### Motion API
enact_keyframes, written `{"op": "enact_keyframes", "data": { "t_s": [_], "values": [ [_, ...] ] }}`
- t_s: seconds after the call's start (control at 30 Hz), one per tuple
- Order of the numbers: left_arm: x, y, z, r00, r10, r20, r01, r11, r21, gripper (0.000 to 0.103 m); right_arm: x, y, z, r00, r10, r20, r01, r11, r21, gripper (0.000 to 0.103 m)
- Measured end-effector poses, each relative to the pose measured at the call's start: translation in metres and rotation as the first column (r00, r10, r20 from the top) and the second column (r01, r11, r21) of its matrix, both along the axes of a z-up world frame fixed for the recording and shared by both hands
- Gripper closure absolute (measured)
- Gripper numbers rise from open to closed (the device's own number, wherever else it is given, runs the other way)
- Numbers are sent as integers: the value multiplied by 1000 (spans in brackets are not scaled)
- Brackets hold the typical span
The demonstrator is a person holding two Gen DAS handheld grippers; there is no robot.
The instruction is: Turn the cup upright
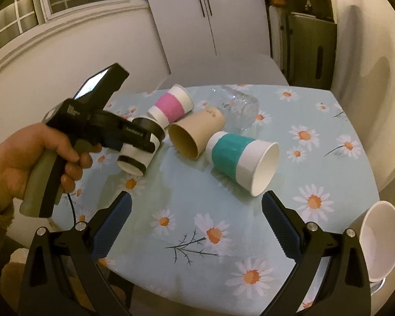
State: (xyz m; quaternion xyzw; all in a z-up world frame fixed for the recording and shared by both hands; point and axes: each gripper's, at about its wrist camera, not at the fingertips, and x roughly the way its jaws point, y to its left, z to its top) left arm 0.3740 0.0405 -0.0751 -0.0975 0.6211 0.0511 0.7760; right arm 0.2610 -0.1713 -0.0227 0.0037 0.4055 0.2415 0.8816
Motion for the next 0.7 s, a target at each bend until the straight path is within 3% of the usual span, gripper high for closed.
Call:
{"op": "enact_keyframes", "data": {
  "t_s": [0.37,0.7],
  "values": [
    [-57,-9,34,1000,-30,7,31,997,-68,42,1,-27,-2,993,13,-120,8,986,167,5],
    [-128,-18,18,999,-11,-34,5,985,-173,42,-20,-27,-3,983,75,-166,-41,980,197,5]
  ]
}}
